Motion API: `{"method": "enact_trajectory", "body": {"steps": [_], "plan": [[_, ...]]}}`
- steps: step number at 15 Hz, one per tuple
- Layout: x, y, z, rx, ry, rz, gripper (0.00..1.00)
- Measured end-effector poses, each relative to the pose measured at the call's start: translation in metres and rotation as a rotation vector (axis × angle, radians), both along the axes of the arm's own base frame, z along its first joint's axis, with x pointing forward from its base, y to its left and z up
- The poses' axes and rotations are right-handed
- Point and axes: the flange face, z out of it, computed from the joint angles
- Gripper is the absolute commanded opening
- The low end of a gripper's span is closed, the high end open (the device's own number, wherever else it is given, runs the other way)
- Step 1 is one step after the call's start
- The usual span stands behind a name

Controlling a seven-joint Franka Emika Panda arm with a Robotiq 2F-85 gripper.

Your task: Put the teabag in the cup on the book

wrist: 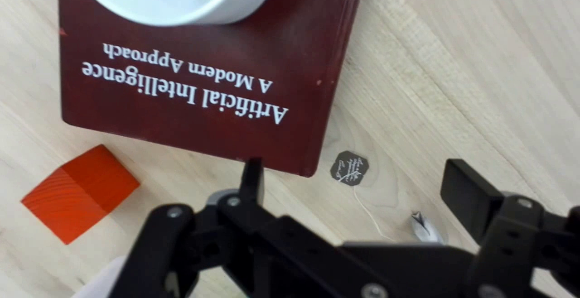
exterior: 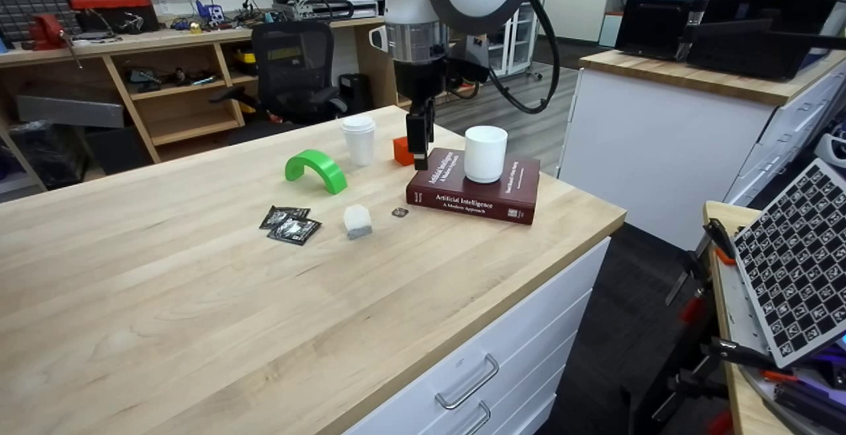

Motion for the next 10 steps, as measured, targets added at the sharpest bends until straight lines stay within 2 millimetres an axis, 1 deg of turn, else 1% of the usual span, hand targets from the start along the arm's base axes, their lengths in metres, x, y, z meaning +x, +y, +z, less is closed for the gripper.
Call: {"method": "enact_trajectory", "body": {"steps": [3,7,10], "plan": [[0.006,0.012,-0.013,0.047,0.022,0.074,1.00],[0.017,0.021,-0.016,0.103,0.026,0.191,1.00],[0.024,0.022,-0.019,0.119,0.025,0.251,1.00]]}}
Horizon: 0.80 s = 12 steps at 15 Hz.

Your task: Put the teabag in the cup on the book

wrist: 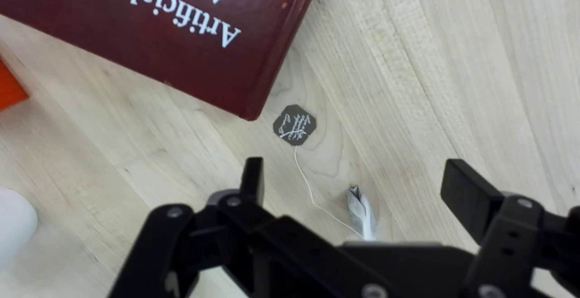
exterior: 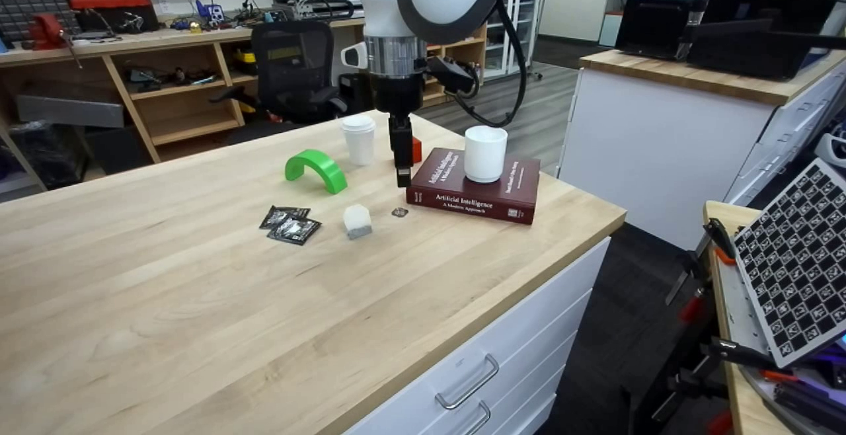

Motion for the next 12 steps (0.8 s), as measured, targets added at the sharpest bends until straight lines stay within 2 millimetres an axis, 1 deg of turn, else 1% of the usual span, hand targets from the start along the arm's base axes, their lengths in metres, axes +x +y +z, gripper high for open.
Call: {"method": "enact_trajectory", "body": {"steps": [2,4,8,10,12], "plan": [[0.003,0.001,-0.006,0.002,0.008,0.037,1.00],[0.005,0.004,-0.017,0.006,0.023,0.078,1.00],[0.006,0.024,-0.039,0.028,0.046,0.163,1.00],[0.010,0.035,-0.042,0.042,0.043,0.192,1.00],[0.015,0.044,-0.040,0.052,0.027,0.216,1.00]]}}
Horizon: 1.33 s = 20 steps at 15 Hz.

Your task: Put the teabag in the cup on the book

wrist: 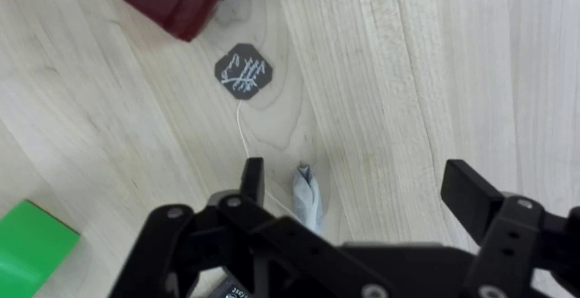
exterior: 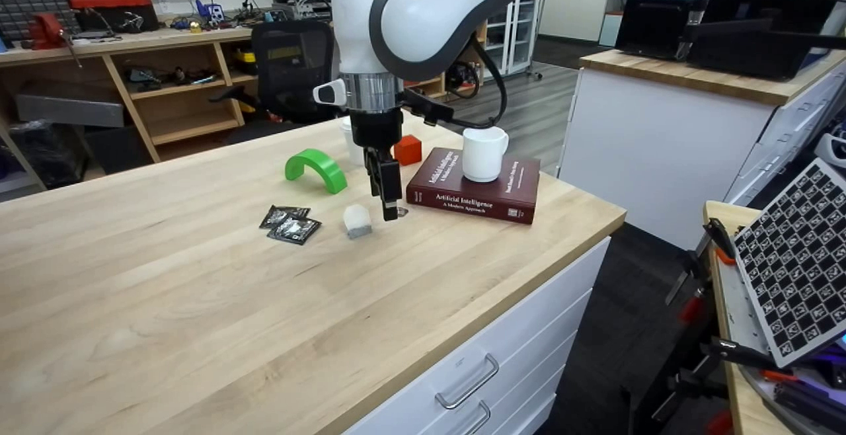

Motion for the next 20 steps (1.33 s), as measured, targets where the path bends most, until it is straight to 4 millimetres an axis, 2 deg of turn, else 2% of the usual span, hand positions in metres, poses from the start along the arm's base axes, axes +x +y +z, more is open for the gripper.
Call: {"method": "enact_trajectory", "body": {"steps": [3,6,12,16,19,20], "plan": [[0.009,0.008,0.006,0.009,-0.028,0.028,1.00],[0.016,0.005,0.007,0.012,-0.037,0.051,1.00],[0.013,0.002,-0.001,0.012,0.028,0.121,1.00],[0.010,0.020,-0.003,0.049,0.054,0.183,1.00],[0.009,0.032,-0.012,0.062,0.062,0.212,1.00],[0.010,0.034,-0.016,0.063,0.064,0.215,0.96]]}}
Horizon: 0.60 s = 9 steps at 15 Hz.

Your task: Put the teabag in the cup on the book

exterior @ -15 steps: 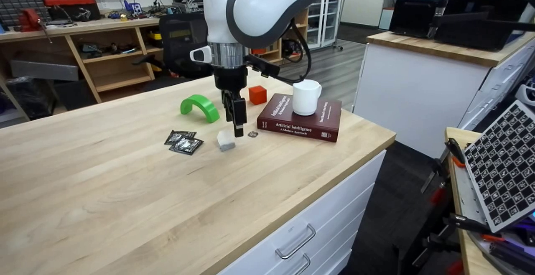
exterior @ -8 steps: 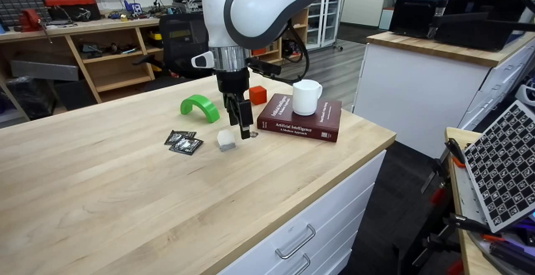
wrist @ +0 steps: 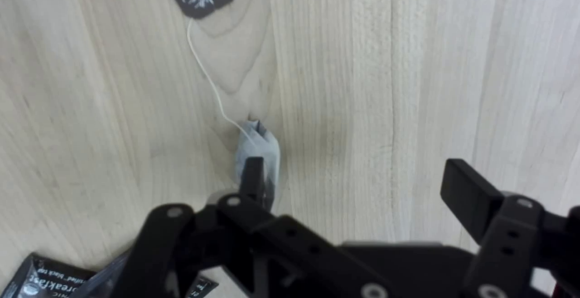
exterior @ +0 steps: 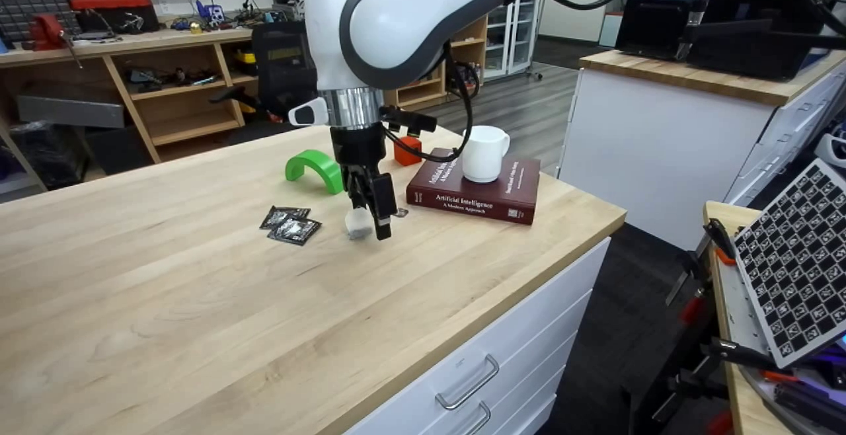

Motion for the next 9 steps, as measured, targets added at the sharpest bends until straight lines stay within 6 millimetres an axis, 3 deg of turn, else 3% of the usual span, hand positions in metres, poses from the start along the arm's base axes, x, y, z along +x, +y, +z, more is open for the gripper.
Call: {"method": "enact_trajectory", "body": {"steps": [1,3,9], "plan": [[0.001,0.001,-0.004,0.001,0.003,0.000,0.74],[0.004,-0.001,-0.010,0.003,0.004,-0.005,0.70],[0.014,-0.008,-0.013,0.003,-0.006,-0.019,0.29]]}}
